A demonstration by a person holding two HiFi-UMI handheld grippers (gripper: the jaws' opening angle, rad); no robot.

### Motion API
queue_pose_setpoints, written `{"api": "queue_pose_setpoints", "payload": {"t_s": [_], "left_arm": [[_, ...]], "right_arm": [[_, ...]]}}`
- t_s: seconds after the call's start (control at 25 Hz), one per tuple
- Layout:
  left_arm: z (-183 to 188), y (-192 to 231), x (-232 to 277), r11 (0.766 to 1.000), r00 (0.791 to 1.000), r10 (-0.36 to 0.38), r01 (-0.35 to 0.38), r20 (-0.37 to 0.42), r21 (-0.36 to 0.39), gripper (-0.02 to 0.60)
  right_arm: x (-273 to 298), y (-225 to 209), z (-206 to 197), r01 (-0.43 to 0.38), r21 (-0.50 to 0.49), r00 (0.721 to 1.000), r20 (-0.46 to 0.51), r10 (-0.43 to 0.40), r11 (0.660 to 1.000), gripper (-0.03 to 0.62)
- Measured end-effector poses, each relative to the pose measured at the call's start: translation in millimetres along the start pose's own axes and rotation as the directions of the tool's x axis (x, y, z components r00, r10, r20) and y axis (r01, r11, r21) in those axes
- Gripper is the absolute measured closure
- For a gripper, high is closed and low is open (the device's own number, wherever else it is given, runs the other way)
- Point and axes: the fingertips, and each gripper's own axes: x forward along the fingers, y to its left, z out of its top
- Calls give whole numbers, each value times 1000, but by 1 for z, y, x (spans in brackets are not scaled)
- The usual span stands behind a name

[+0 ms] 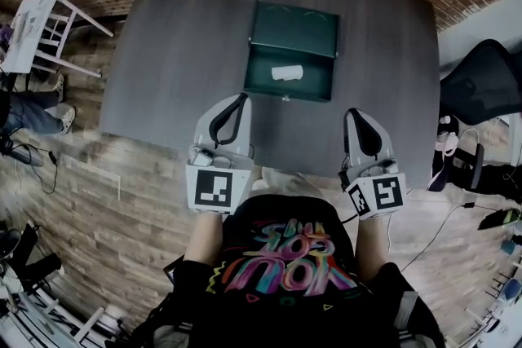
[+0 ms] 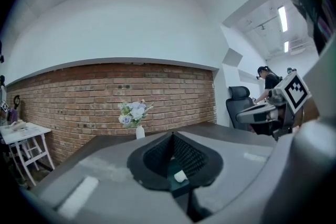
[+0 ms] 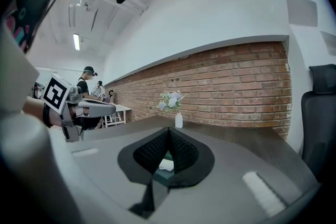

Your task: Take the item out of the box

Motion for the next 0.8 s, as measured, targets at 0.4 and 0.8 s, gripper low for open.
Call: {"api": "queue_pose_setpoints", "payload": {"t_s": [0.4, 0.8], "left_arm": [[34, 14, 93, 1000, 1000, -15, 15, 21, 22, 581], [42, 20, 127, 999, 999, -45, 45, -4, 29, 581]], "right_arm": [[65, -59, 31, -20, 4, 999, 48, 20, 1000, 592], [94, -77, 41, -40, 12, 998, 44, 40, 999, 592]]}}
